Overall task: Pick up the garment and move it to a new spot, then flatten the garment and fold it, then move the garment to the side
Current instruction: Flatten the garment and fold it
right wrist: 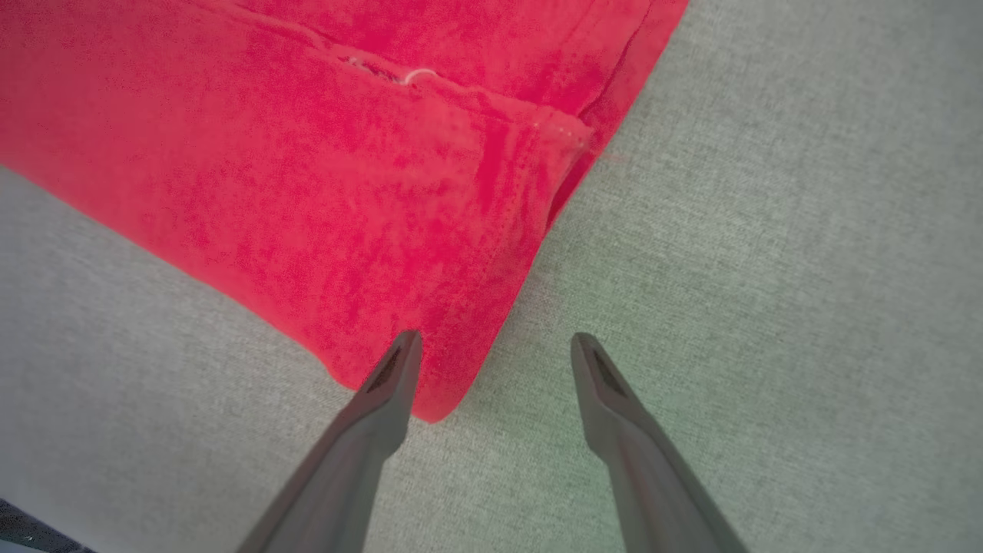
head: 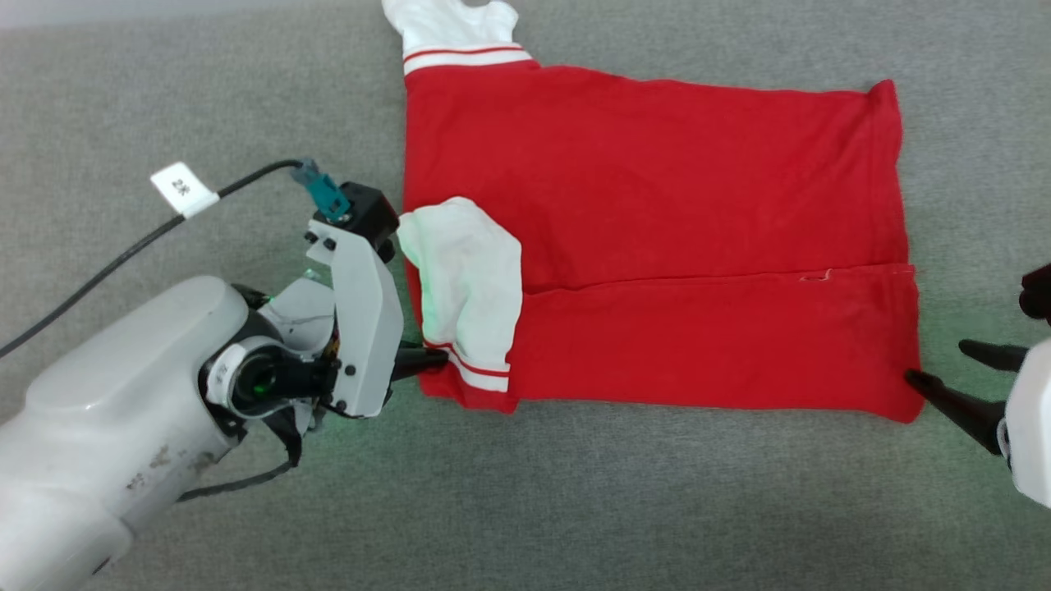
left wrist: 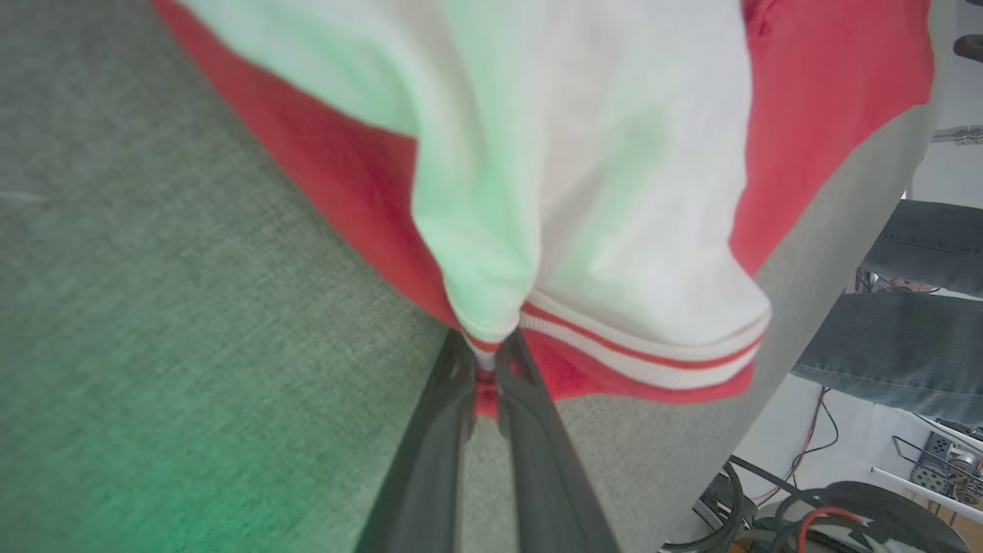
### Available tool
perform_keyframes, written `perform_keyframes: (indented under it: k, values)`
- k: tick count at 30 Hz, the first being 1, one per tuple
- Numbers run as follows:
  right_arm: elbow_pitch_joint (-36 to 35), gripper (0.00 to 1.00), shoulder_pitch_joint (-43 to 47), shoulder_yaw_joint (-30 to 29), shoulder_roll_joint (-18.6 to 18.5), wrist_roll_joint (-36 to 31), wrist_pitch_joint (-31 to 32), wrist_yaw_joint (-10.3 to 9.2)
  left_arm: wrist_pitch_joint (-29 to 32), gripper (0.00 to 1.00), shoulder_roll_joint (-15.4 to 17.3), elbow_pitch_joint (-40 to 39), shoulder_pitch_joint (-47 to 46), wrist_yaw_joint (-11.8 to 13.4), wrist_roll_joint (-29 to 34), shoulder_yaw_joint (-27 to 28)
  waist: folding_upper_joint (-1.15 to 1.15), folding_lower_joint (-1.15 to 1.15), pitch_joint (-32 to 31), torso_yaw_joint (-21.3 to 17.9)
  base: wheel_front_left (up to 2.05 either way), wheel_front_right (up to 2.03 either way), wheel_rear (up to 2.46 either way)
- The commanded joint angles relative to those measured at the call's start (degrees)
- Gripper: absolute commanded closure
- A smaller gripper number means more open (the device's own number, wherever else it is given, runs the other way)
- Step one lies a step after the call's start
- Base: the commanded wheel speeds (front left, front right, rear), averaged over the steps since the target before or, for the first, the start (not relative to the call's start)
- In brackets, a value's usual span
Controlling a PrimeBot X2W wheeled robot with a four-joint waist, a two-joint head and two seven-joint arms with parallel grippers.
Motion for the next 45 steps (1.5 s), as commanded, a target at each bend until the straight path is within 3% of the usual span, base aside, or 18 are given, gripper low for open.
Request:
perform_keyframes:
  k: [1,9,10,11,12,19,25,32,45]
  values:
    - [1.67,0.00,-1.72,1.17,0.80,-0.87,-0.24,-0.04,-0.19,1.00,-0.89,0.57,0.99,-0.01,0.74,-1.04,0.00,0.00,0.93,0.71,0.00,0.00,0.00]
    - [9.65,0.00,-4.59,8.24,3.89,-1.23,-0.22,-0.04,-1.10,1.00,-1.60,0.78,-0.15,-0.54,1.73,-0.70,0.00,0.00,2.11,1.98,0.00,0.00,0.00]
    - [10.23,0.42,-5.05,9.30,3.97,-1.39,-0.57,-0.04,-1.22,1.00,-1.70,0.84,-0.23,-0.53,1.75,-0.60,0.00,0.00,2.19,2.07,0.00,0.00,0.00]
    - [10.70,0.64,-5.39,10.13,4.17,-1.30,-1.04,-0.04,-1.28,1.00,-1.79,0.92,-0.22,-0.61,1.79,-0.57,0.00,0.00,2.22,2.14,0.00,0.00,0.00]
    - [11.22,1.00,-5.62,10.86,4.49,-0.73,-1.46,-0.04,-1.40,1.00,-1.85,0.96,-0.13,-0.70,1.80,-0.59,0.00,0.00,2.23,2.19,0.00,0.00,0.00]
    - [12.67,1.00,-7.41,12.51,3.61,0.78,-5.16,-0.04,-3.23,1.00,0.51,-0.78,2.24,-1.43,0.72,0.33,0.00,0.00,1.41,2.36,0.00,0.00,0.00]
    - [12.80,1.00,-7.12,12.98,2.16,1.63,-7.26,-0.04,-6.64,1.00,4.30,-7.09,6.27,-0.29,-0.45,1.43,0.00,0.00,-0.06,3.13,0.00,0.00,0.00]
    - [11.87,1.00,-6.26,14.65,0.55,2.88,-6.69,-0.03,-10.80,1.00,9.65,-16.73,11.92,3.24,-0.06,1.53,0.00,0.00,-1.33,3.87,0.00,0.00,0.00]
    - [5.34,1.00,0.15,14.29,-4.93,3.96,-5.19,-0.04,-19.69,1.00,15.86,-31.16,22.04,10.80,0.68,1.16,0.00,0.00,-2.34,3.09,0.00,0.00,0.00]
